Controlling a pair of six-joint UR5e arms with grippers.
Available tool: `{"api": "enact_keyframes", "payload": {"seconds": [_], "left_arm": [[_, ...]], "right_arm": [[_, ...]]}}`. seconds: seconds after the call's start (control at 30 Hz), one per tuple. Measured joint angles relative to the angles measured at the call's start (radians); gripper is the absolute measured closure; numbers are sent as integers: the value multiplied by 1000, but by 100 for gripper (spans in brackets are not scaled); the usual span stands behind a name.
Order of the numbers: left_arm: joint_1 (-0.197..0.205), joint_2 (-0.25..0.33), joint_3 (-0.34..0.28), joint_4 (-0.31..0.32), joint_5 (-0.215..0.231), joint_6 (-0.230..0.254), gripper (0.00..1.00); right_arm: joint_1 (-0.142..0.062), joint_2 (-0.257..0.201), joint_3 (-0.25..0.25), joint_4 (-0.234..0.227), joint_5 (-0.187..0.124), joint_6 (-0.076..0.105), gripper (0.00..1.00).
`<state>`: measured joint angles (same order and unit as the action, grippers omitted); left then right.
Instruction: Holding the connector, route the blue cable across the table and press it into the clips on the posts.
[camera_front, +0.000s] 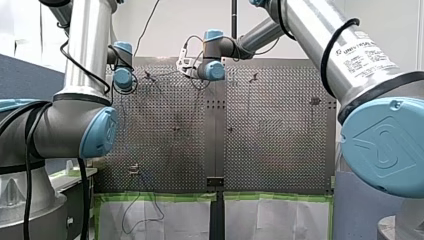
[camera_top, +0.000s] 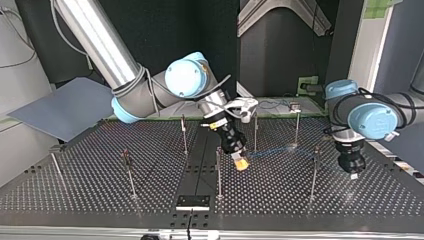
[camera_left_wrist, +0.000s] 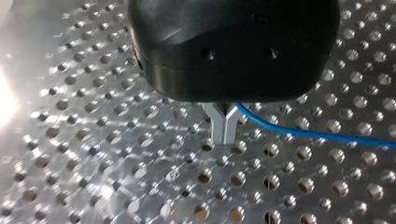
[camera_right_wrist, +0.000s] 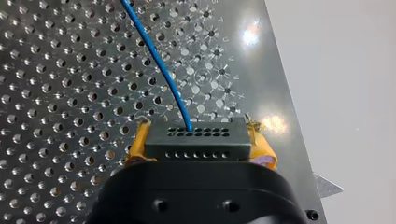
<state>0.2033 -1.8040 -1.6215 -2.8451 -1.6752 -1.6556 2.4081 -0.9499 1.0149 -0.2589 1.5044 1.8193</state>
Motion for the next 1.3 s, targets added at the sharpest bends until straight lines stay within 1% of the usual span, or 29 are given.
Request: {"api": "enact_keyframes", "payload": {"seconds": [0.1,0.13,0.17,0.2,0.27,0.3,0.37,0.4,0.43,0.47,0.5,0.53,0.57,0.73,0.87,0.97,1.1,1.3], "left_arm": [[0,-3,0,-4,24,2,100],[0,-3,0,-5,31,0,98],[0,-2,0,-7,39,-3,93],[-1,-1,0,-9,48,-9,93],[-2,2,0,-13,57,-20,85],[-3,3,0,-18,57,-29,85],[-4,5,0,-28,52,-42,72],[-5,5,0,-36,47,-52,72],[-6,5,0,-43,43,-57,62],[-7,5,0,-48,40,-62,35],[-9,3,0,-56,38,-64,35],[-11,3,0,-61,37,-64,13],[-12,2,0,-68,35,-63,2],[-20,7,1,-108,22,-58,2],[-28,10,-1,-143,25,-58,2],[-36,17,-6,-167,12,-58,2],[-46,40,-8,-191,-16,-59,2],[-49,80,-11,-222,-7,-71,2]], "right_arm": [[0,0,0,0,0,-1,100],[0,1,0,0,0,-1,100],[0,1,0,0,0,-1,100],[0,1,0,0,0,-1,100],[0,1,0,1,1,-1,100],[0,1,0,1,1,-1,100],[1,1,0,1,1,-1,100],[2,1,0,1,1,-1,100],[3,1,0,1,1,-1,100],[3,1,0,1,1,-1,100],[4,1,0,1,1,-1,100],[4,1,0,1,1,-1,100],[5,1,0,1,1,-1,100],[5,1,0,2,1,-1,100],[6,1,0,2,1,-1,100],[7,1,0,3,1,-1,100],[7,1,0,5,1,-1,100],[9,1,0,6,3,-1,100]]}}
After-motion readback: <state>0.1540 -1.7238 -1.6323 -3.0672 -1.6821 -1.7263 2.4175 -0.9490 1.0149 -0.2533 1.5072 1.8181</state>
